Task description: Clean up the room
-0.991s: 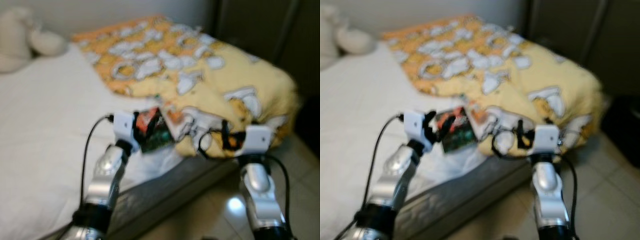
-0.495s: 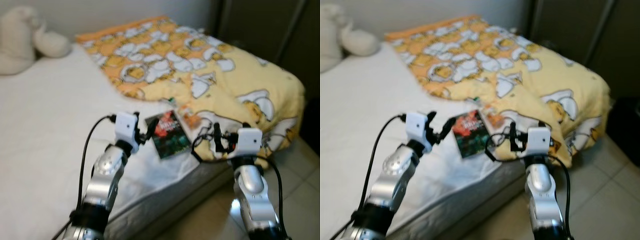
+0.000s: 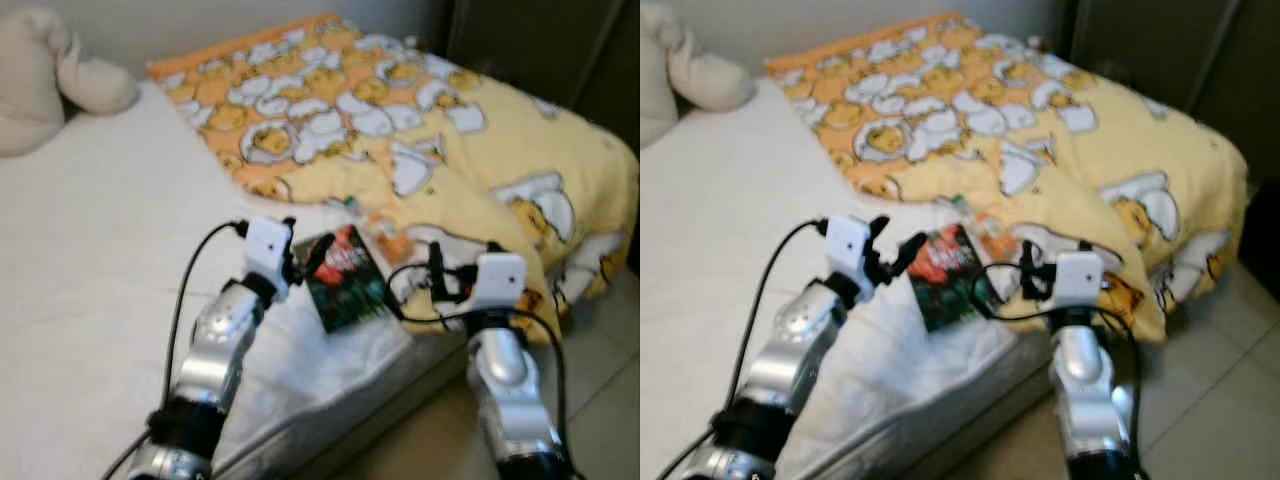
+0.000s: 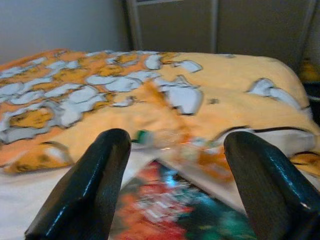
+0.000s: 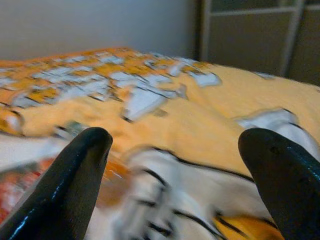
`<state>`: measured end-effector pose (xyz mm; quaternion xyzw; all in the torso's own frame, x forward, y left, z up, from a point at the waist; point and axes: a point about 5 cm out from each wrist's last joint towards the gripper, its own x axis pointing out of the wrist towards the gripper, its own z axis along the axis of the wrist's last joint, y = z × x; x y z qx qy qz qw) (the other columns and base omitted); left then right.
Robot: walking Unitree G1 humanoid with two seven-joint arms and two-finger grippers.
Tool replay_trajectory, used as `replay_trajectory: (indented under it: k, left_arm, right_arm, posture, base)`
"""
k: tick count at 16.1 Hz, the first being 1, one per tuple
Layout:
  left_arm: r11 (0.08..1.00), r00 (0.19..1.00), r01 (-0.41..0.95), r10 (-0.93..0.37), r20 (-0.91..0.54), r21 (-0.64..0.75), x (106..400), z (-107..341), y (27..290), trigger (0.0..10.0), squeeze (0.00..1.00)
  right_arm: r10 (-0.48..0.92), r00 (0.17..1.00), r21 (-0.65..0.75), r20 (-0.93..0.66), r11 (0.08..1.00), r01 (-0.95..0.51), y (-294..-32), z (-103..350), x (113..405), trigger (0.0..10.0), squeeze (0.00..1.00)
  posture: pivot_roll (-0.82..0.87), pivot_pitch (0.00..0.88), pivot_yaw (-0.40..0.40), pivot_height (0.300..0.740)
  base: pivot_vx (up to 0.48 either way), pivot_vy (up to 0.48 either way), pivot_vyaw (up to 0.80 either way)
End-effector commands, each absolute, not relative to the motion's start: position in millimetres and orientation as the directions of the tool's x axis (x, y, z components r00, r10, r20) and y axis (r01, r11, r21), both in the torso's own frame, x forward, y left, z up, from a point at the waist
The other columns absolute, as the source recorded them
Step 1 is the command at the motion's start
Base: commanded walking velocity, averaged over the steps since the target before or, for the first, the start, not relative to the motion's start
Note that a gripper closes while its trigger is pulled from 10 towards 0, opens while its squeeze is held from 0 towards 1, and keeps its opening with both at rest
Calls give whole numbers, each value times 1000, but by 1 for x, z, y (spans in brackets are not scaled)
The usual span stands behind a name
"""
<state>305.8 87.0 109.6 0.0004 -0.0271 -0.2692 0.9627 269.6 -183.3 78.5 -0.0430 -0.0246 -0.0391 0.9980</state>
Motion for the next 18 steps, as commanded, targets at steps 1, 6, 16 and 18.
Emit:
replay_trajectory:
  k: [1,6,16,18]
  left_arm:
    - [858,857,513,-513,57,18,306,111,91,10000,0]
    - [885,884,466,-466,12,5,306,104,95,10000,0]
    - [939,937,341,-343,-70,-39,314,96,109,10000,0]
    - [950,943,297,-307,-125,-94,318,87,114,10000,0]
  right_arm:
    - [-87,995,-77,55,993,91,-183,79,270,10000,0]
    - [-68,997,-93,46,993,72,-181,78,269,10000,0]
    - [-59,998,-95,27,994,61,-181,76,265,10000,0]
    - [-53,998,-98,22,994,55,-181,76,260,10000,0]
  posture:
    - [-168,0,127,736]
    - [-160,0,121,736]
    - [-153,0,109,736]
    - [-156,0,94,736]
  base:
    - [262,-401,0]
    - [278,-389,0]
    - [32,-35,375]
    - [0,0,0]
